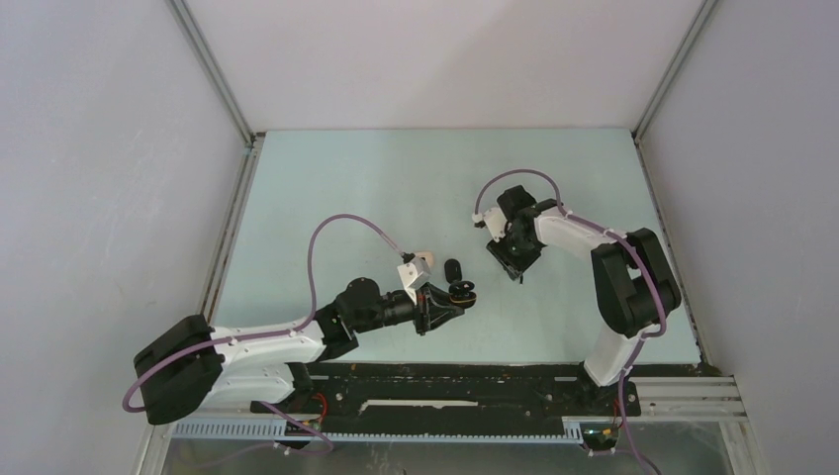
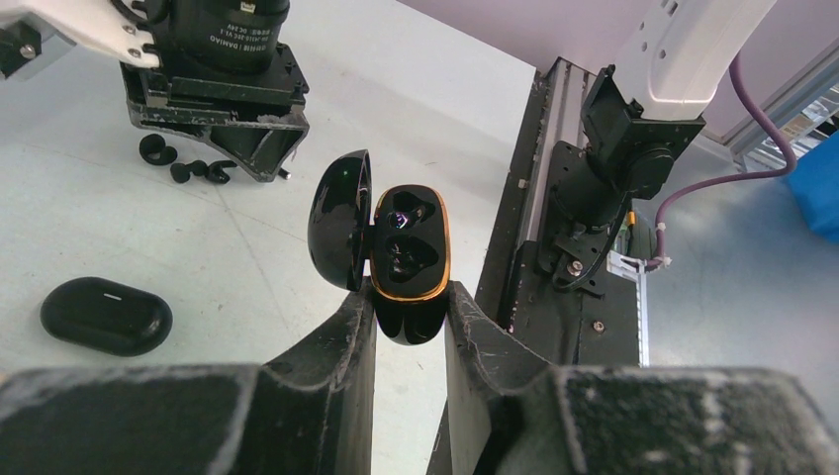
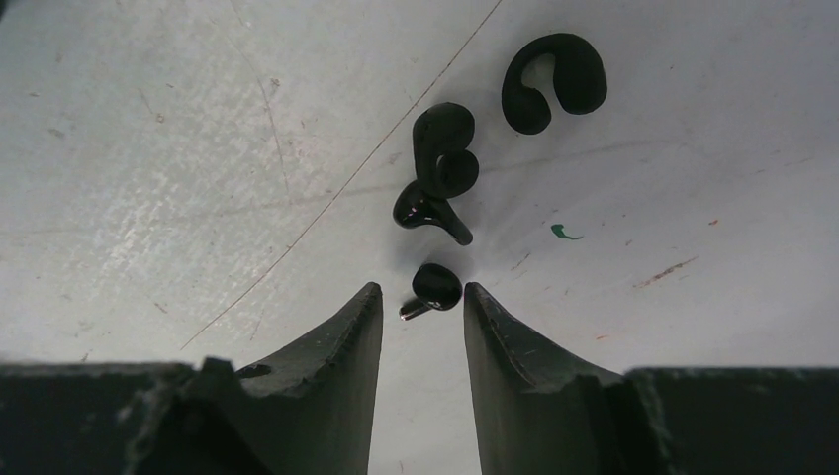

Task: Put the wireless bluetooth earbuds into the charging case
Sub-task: Pick up the earbud from the center of the board.

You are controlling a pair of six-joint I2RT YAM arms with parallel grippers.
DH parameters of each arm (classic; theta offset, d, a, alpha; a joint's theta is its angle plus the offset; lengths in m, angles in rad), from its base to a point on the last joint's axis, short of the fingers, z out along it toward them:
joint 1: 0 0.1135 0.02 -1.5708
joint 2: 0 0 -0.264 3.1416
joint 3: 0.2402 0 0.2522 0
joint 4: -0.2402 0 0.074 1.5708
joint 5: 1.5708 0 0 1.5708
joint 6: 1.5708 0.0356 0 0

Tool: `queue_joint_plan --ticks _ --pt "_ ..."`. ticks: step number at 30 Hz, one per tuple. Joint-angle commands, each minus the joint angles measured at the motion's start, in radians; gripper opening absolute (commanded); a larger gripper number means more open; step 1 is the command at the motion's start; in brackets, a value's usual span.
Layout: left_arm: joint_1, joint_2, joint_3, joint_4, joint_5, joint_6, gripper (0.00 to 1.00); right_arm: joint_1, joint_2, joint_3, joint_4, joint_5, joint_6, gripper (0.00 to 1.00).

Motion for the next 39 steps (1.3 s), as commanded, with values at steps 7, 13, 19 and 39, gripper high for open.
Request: queue_joint_plan --ticks 7,13,19,39 --pt "0.006 -0.011 0.017 0.032 0.000 -0.019 0.00 0.006 0.042 0.037 0.002 0.048 0.017 0.38" --pt "0.006 -0.007 0.018 0.032 0.002 -0.025 0.00 0.002 0.050 0.037 -0.001 0.046 0.017 0.35" --pt "0.006 -0.008 0.017 0.032 0.002 -0.029 0.00 -0.001 0.058 0.037 -0.001 0.039 0.016 0.31" --pt "0.006 -0.011 0.028 0.000 0.004 -0.017 0.00 -0.002 -0.099 0.036 -0.056 -0.011 -0.015 0.11"
